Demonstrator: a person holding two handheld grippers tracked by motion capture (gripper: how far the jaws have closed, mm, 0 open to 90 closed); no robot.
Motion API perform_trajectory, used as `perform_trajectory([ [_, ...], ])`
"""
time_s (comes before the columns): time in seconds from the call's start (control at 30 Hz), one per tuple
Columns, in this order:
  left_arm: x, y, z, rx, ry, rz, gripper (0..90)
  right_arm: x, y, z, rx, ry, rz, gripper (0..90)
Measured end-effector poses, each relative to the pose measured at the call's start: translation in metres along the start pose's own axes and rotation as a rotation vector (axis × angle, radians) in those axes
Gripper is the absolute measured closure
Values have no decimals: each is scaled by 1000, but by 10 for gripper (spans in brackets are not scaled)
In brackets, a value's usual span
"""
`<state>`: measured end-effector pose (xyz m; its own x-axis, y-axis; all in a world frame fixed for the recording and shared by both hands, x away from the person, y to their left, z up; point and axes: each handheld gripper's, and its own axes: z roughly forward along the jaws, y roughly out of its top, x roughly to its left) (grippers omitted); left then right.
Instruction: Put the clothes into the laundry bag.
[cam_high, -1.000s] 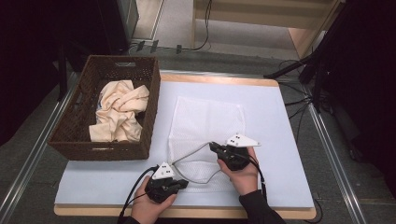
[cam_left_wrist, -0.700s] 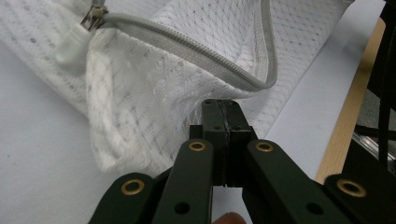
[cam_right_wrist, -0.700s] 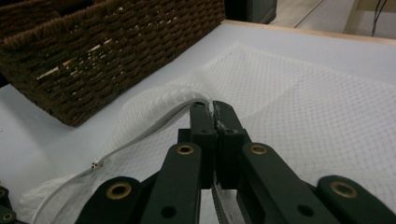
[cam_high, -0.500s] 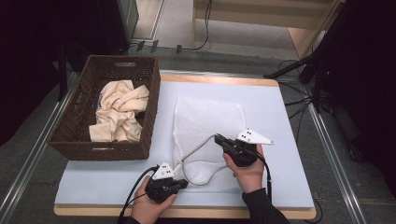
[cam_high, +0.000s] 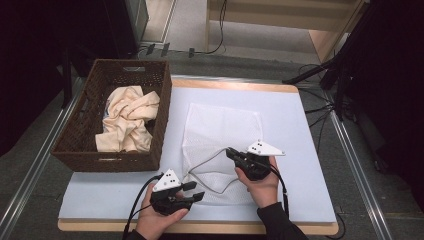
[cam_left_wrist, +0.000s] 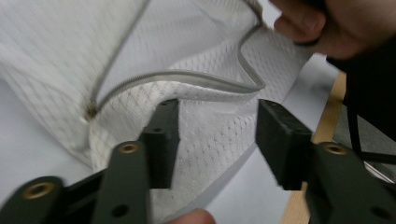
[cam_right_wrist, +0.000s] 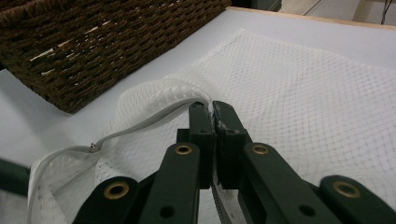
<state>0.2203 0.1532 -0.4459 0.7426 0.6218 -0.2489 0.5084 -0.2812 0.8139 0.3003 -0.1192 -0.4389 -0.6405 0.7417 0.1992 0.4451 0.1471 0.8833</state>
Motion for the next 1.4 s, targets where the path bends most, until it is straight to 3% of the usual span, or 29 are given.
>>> perform_trajectory([
  [0.03, 0, 8, -8, -34, 16, 2, 386, -1, 0, 0, -1, 1, -1, 876],
  [0.1, 1, 13, -13, -49, 21, -1, 287, -1, 0, 0, -1, -1, -2, 876],
  [0.17, 6, 19, -24, -79, -1, 4, 200, -2, -1, 0, 2, -4, 0, 875],
  [0.3, 10, 24, -36, -102, 3, 19, 140, -5, -3, -1, 3, -8, 6, 874],
  [0.53, 11, 39, -45, -110, 54, 35, 134, -7, -4, 0, 7, -11, 8, 873],
  [0.67, 15, 53, -46, -117, 104, 67, 118, -8, -4, 0, 7, -12, 10, 872],
  [0.8, 28, 64, -50, -159, 132, 40, 112, -8, -5, 0, 9, -12, 6, 872],
  [1.07, 58, 73, -46, -147, 183, -3, 101, -10, -6, 1, 12, -12, 8, 872],
  [1.4, 80, 84, -54, -159, 220, -29, 68, -6, -7, 4, 22, -12, -3, 873],
])
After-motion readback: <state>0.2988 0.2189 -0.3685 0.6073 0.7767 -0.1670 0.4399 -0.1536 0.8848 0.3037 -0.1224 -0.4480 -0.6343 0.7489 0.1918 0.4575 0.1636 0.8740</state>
